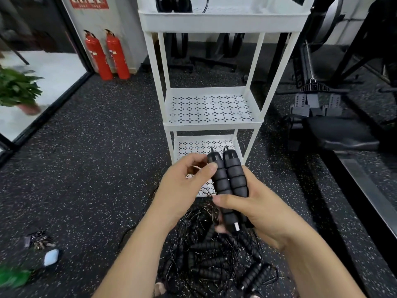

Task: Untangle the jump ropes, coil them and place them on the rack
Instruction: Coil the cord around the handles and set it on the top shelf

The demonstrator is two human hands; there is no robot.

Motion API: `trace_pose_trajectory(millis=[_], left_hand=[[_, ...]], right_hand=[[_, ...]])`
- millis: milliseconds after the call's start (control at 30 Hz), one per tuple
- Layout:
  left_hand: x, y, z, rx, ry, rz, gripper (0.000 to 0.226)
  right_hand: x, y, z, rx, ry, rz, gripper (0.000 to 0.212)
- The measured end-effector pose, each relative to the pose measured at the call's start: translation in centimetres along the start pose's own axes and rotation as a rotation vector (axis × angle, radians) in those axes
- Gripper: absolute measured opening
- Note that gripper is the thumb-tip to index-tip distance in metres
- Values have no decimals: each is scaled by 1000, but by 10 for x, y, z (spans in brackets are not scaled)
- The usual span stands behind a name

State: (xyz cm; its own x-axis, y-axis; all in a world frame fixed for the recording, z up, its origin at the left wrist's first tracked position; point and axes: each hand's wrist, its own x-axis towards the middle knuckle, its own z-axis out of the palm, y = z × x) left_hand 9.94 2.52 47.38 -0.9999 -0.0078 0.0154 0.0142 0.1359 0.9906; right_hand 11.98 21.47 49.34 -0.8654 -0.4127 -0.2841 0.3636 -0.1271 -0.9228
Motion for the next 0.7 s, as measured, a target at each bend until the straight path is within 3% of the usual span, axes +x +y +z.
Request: trace_pose_trajectory(millis=[100,167,233,333,433,533,700], left_hand=[[2,5,-2,116,149,154,27],[7,12,-2,103,116,281,25],[11,17,-2,18,34,271,32],[18,14,0,-87,12,172,48],[23,9,1,-19,62,166,44],[29,11,2,62,70,189,46],[35,9,0,93,70,161,52]], right_hand=[[-5,-13,-5,-149,-116,50,57],[-5,-18,-3,-228,-233,80,57],[-5,-25,0,-284,-292,82,54],[-5,-27,-1,-308,-288,76,49],[-3,-20,-6,-316,-206,50,30],[-1,-14,-17,-311,-103,54,34],[-10,-22,-34,-297,-150,63,26]])
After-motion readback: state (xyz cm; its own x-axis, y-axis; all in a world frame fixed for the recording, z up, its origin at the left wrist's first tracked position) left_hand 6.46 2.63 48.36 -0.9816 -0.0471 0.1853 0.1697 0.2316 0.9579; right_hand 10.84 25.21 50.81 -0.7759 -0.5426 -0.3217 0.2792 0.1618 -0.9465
